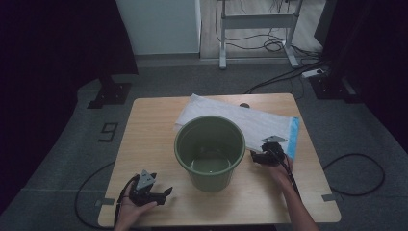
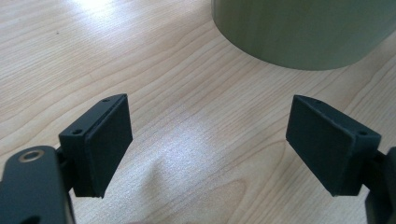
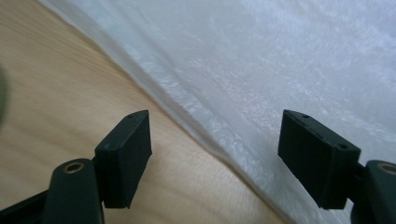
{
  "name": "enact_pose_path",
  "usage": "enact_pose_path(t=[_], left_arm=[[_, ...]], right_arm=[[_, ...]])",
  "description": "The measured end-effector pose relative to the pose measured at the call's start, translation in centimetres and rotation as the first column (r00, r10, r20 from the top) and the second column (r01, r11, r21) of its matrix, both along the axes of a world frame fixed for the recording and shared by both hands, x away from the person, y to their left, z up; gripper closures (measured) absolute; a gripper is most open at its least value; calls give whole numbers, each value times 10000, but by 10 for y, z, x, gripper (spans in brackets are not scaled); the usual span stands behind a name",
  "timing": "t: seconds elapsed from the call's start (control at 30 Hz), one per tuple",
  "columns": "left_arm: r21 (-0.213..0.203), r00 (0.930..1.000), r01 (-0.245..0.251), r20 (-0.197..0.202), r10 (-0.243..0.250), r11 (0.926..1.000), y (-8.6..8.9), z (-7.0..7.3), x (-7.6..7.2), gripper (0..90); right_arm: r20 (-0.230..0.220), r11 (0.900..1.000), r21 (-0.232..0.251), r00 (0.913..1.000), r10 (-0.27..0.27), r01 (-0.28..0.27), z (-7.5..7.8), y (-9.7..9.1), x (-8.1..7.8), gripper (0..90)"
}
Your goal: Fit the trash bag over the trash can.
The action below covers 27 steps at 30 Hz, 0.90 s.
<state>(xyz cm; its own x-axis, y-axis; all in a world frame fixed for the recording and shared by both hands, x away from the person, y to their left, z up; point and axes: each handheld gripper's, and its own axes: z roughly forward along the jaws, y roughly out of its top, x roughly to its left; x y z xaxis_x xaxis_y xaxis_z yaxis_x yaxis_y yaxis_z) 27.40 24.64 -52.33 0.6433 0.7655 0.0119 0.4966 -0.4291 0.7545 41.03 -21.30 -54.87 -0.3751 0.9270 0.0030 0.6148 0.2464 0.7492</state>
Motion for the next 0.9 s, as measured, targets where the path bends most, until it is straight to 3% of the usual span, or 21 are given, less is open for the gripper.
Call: enact_pose_path(t=[0.13, 0.17, 0.2, 0.27, 0.3, 0.33, 0.4, 0.47, 0.57, 0.63, 0.67, 0.7, 0.73, 0.9], left_arm=[[-9, 10000, 41, -65, -41, 10000, 0, -1, -1, 143], [-52, 9998, 69, -163, -70, 10000, 1, -3, -1, 144], [-52, 9998, 69, -163, -70, 10000, 1, -3, -1, 144], [-29, 9996, 119, -239, -120, 9999, -1, -4, -1, 144], [-31, 9996, 141, -243, -142, 9999, -1, -4, -1, 144], [-31, 9996, 141, -243, -142, 9999, -1, -4, -1, 144], [-55, 9997, 165, -203, -166, 9998, -2, -3, -2, 144], [-80, 9997, 180, -178, -182, 9998, -1, -2, -2, 144], [-135, 9997, 134, -188, -137, 9998, 2, -1, -2, 144], [-252, 9996, 125, -240, -131, 9996, 4, -1, -1, 146], [-252, 9996, 125, -240, -131, 9996, 4, -1, -1, 146], [-284, 9996, 127, -246, -134, 9995, 4, -2, 0, 147], [-284, 9996, 127, -246, -134, 9995, 4, -2, 0, 147], [-403, 9992, 143, -370, -158, 9991, 3, -3, 1, 148]], right_arm=[[136, 9991, 186, 9991, -396, 393, -5, -1, 6, 347], [207, 9974, 77, 9972, -720, 718, -4, -2, 6, 432], [207, 9974, 77, 9972, -720, 718, -4, -2, 6, 432], [262, 9960, 47, 9957, -888, 887, -4, -4, 6, 589], [282, 9963, 0, 9959, -855, 855, -3, -6, 6, 659], [282, 9963, 0, 9959, -855, 855, -3, -6, 6, 659], [178, 9974, -21, 9972, -723, 724, -2, -8, 6, 801], [37, 9984, -188, 9986, -533, 533, 0, -8, 5, 880], [-265, 9987, -246, 9986, -451, 444, 3, -11, -1, 889], [-147, 9976, -169, 9976, -674, 671, 5, -22, -16, 890], [-147, 9976, -169, 9976, -674, 671, 5, -22, -16, 890], [-102, 9970, 216, 9972, -744, 746, 8, -33, -33, 890], [-102, 9970, 216, 9972, -744, 746, 8, -33, -33, 890], [114, 9959, 484, 9970, -772, 765, 8, -65, -83, 889]])
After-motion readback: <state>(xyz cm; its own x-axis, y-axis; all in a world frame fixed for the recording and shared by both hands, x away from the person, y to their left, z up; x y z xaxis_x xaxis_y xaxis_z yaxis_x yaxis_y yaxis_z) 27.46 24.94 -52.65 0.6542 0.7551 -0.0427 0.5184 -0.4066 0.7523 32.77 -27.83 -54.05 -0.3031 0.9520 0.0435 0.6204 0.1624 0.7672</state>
